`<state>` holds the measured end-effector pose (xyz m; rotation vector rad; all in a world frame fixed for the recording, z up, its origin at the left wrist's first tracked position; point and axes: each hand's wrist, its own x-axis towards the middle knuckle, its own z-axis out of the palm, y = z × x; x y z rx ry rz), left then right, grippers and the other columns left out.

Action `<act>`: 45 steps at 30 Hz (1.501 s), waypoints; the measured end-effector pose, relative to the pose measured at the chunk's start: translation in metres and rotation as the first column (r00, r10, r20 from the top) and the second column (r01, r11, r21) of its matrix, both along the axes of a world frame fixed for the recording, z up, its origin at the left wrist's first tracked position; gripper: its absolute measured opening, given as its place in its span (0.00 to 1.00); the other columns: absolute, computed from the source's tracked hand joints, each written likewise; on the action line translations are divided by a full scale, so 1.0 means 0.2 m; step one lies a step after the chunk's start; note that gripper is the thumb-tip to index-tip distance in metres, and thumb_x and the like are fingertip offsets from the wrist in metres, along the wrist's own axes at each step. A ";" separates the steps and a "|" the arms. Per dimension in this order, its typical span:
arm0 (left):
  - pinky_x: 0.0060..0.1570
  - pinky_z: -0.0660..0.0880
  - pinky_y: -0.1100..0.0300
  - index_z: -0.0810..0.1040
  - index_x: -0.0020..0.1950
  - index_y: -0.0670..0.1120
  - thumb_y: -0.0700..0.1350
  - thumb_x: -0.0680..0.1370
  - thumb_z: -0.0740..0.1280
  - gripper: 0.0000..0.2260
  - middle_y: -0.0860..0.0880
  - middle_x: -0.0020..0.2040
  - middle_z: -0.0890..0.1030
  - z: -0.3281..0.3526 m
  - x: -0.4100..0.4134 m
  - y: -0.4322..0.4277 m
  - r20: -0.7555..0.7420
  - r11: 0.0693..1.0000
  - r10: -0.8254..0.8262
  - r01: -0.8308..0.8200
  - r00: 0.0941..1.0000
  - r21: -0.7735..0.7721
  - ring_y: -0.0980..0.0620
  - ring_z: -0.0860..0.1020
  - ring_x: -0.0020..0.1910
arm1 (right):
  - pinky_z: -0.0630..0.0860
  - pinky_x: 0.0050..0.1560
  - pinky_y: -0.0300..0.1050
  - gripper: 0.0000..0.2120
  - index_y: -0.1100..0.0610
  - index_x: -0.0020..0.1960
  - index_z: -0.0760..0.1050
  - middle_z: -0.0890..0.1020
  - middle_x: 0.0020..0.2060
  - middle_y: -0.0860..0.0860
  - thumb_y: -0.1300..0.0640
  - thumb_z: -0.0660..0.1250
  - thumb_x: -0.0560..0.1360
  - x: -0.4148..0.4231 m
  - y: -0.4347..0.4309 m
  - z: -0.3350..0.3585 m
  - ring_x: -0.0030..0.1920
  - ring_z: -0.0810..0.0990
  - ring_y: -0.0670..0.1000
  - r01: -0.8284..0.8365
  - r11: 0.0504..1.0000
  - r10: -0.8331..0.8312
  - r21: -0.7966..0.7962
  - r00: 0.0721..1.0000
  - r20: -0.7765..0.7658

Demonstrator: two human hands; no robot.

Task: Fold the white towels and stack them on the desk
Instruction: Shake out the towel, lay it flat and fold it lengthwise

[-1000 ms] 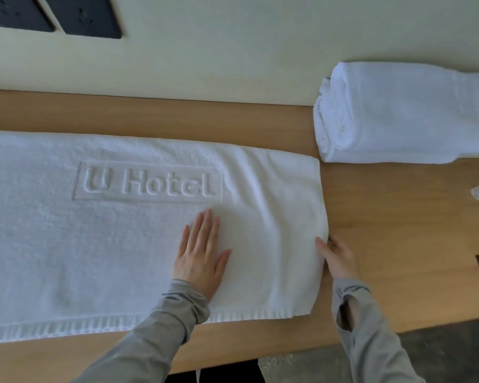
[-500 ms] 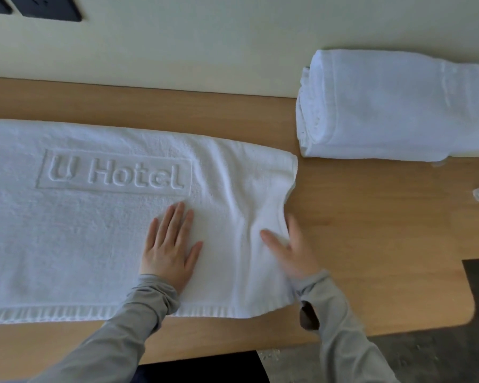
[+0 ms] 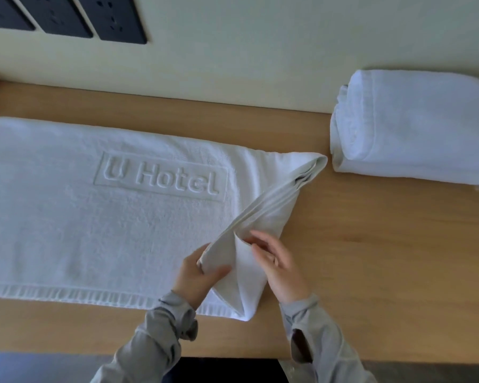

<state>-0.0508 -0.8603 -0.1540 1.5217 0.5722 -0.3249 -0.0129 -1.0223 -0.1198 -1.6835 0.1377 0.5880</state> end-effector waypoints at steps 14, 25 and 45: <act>0.51 0.71 0.66 0.81 0.54 0.50 0.58 0.69 0.72 0.18 0.54 0.53 0.76 0.03 0.00 -0.52 0.167 0.675 -0.697 0.559 0.697 0.482 0.58 0.75 0.51 | 0.72 0.22 0.39 0.12 0.56 0.45 0.71 0.78 0.39 0.56 0.73 0.63 0.74 -0.32 -0.50 -0.16 0.24 0.75 0.45 0.429 0.832 -0.469 -0.352 0.882 -0.033; 0.70 0.60 0.46 0.62 0.74 0.43 0.64 0.78 0.42 0.34 0.44 0.75 0.61 -0.11 0.08 -0.26 -0.080 0.275 -0.723 0.393 0.686 0.877 0.43 0.60 0.74 | 0.75 0.38 0.40 0.08 0.51 0.41 0.76 0.80 0.35 0.48 0.60 0.64 0.77 -0.41 -0.52 -0.20 0.36 0.77 0.48 0.521 0.759 -0.548 -0.391 0.835 0.049; 0.74 0.49 0.45 0.50 0.77 0.44 0.66 0.75 0.36 0.37 0.44 0.77 0.53 -0.18 0.28 0.18 -0.118 0.231 -0.494 0.261 0.862 0.937 0.45 0.51 0.76 | 0.75 0.47 0.47 0.10 0.53 0.49 0.72 0.77 0.46 0.50 0.54 0.71 0.72 -0.13 -0.54 -0.21 0.44 0.76 0.51 0.462 0.681 -0.439 -0.568 0.879 0.188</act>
